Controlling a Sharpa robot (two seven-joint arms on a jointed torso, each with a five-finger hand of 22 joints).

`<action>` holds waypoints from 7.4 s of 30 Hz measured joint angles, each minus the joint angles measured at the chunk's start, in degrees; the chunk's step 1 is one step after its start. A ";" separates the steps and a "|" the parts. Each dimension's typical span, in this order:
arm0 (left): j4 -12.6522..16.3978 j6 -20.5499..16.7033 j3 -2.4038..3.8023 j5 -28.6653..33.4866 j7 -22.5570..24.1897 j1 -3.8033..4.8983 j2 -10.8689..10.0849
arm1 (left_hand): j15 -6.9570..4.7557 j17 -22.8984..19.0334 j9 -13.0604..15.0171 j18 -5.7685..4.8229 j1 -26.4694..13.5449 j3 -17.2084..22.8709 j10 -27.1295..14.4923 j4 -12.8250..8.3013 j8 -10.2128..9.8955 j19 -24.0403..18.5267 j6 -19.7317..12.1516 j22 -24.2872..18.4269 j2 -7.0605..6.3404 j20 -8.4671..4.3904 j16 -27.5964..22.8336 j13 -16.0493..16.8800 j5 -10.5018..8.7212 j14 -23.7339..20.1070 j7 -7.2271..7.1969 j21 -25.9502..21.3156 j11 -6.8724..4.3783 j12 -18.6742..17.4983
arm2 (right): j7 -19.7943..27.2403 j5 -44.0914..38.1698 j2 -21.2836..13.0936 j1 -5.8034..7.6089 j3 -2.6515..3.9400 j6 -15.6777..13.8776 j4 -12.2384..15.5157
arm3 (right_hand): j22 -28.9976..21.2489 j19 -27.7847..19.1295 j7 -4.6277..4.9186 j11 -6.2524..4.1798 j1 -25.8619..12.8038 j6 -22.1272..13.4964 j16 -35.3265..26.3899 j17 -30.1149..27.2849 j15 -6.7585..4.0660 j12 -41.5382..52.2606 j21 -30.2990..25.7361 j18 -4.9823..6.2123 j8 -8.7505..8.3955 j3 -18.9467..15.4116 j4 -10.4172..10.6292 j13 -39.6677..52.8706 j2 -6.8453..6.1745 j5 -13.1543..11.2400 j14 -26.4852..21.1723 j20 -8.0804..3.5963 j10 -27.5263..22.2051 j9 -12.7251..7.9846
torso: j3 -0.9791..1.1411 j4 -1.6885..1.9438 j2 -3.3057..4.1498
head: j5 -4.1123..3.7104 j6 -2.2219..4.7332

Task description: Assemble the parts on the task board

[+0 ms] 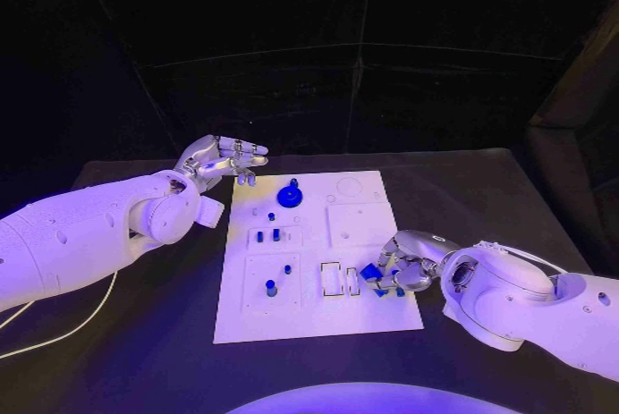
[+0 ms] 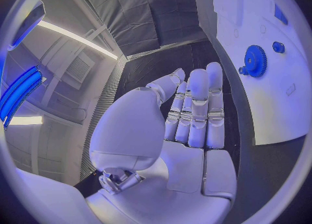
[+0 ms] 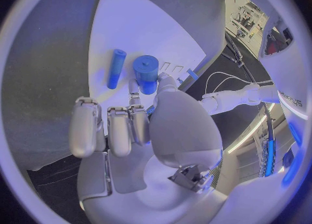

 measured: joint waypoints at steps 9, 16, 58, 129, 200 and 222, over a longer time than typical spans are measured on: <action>0.07 0.03 0.00 0.00 -0.07 -0.01 -0.12 | 0.00 -0.06 0.00 0.00 0.01 0.00 0.00 0.00 0.00 0.00 0.00 -0.03 0.01 0.00 0.00 0.00 0.00 0.00 0.00 -0.21 0.00 0.00 | 1.52 2.60 -0.04 0.02 0.04 -5.24 1.38 | 0.27 0.21 -0.11 0.00 -0.01 0.49 0.29 0.00 0.00 -0.22 0.24 0.00 -0.02 -0.39 0.39 0.00 0.01 0.41 0.00 -0.21 0.00 0.26 | -0.02 0.09 0.08 | 0.16 0.16; 0.10 0.05 -0.01 0.00 -0.12 -0.02 -0.13 | 0.00 -0.06 0.00 0.00 0.01 0.00 0.00 0.00 0.00 0.00 0.00 -0.02 0.01 0.00 0.00 0.00 0.00 0.00 0.00 -0.21 0.00 0.00 | 2.24 4.04 1.52 0.02 0.04 -7.12 1.13 | 0.27 0.21 -0.11 0.00 -0.57 0.50 0.29 -0.01 0.00 -0.21 0.24 0.01 -0.02 -0.59 0.59 0.00 0.06 0.41 0.00 -0.21 0.00 0.26 | -0.02 0.09 0.12 | 0.43 0.05; -0.07 0.32 -0.01 0.00 -0.35 -0.03 0.32 | 0.00 -0.13 0.00 -0.01 0.25 0.00 0.00 0.00 0.00 0.00 0.00 -0.01 0.25 0.00 0.00 0.00 0.00 0.00 0.00 -0.21 0.00 0.22 | -2.34 7.80 9.87 0.06 0.04 -4.68 -3.38 | 0.32 0.42 -1.03 -0.62 -8.94 2.67 0.29 0.02 -0.62 -1.68 0.24 0.00 -0.51 -4.51 1.05 -0.01 0.98 -19.20 0.22 -0.42 0.19 0.87 | 0.02 -0.02 0.16 | 1.27 -0.42; 0.03 0.50 -0.01 0.00 -0.72 -0.09 -0.20 | 0.00 -0.18 0.00 0.00 0.16 -0.05 -0.33 0.05 0.00 0.00 -0.14 -0.04 0.33 0.00 0.00 0.00 0.00 0.00 0.14 -0.21 -0.09 0.22 | 6.21 8.52 -6.56 1.21 0.12 -1.09 -0.46 | 0.82 0.30 0.52 -0.28 0.19 1.30 -0.38 -0.01 -0.39 -3.34 0.24 -0.89 -3.47 -0.58 -7.94 0.07 2.33 -17.68 0.00 -0.31 0.09 1.56 | -0.02 -0.74 -0.18 | -0.85 -0.21; 0.17 0.78 -0.01 0.00 -0.39 -0.88 -0.71 | 0.21 -0.36 0.00 0.00 -1.58 -1.75 -0.41 1.10 0.23 -0.20 -0.42 -0.56 -0.21 0.20 0.00 0.00 0.00 -0.21 0.00 -0.88 -0.01 0.61 | -2.79 4.13 -2.12 0.23 0.06 1.33 -0.94 | 1.52 0.52 -0.95 -0.93 3.91 4.13 -0.59 0.01 -0.83 -5.33 0.24 -0.88 -6.59 10.70 -15.01 2.60 5.16 -17.75 0.01 -0.53 0.09 1.06 | 0.03 -1.19 -0.54 | -0.12 -0.30; 0.40 0.85 -0.01 0.00 -0.36 -0.88 -0.72 | 0.21 -0.35 0.00 0.00 -1.58 -1.74 -0.41 1.10 0.22 -0.20 -0.42 -0.60 -0.21 0.20 0.00 0.00 0.00 -0.21 -0.01 -0.88 -0.01 0.61 | 0.76 16.22 2.02 0.17 0.05 -5.42 -1.24 | 1.79 0.52 -0.51 -0.92 0.38 4.58 -0.59 0.00 -0.83 -5.70 0.24 -0.88 -7.24 18.99 -14.18 -0.25 3.78 -15.34 0.01 -0.52 0.09 1.11 | 0.00 -1.21 -0.49 | 0.51 -0.48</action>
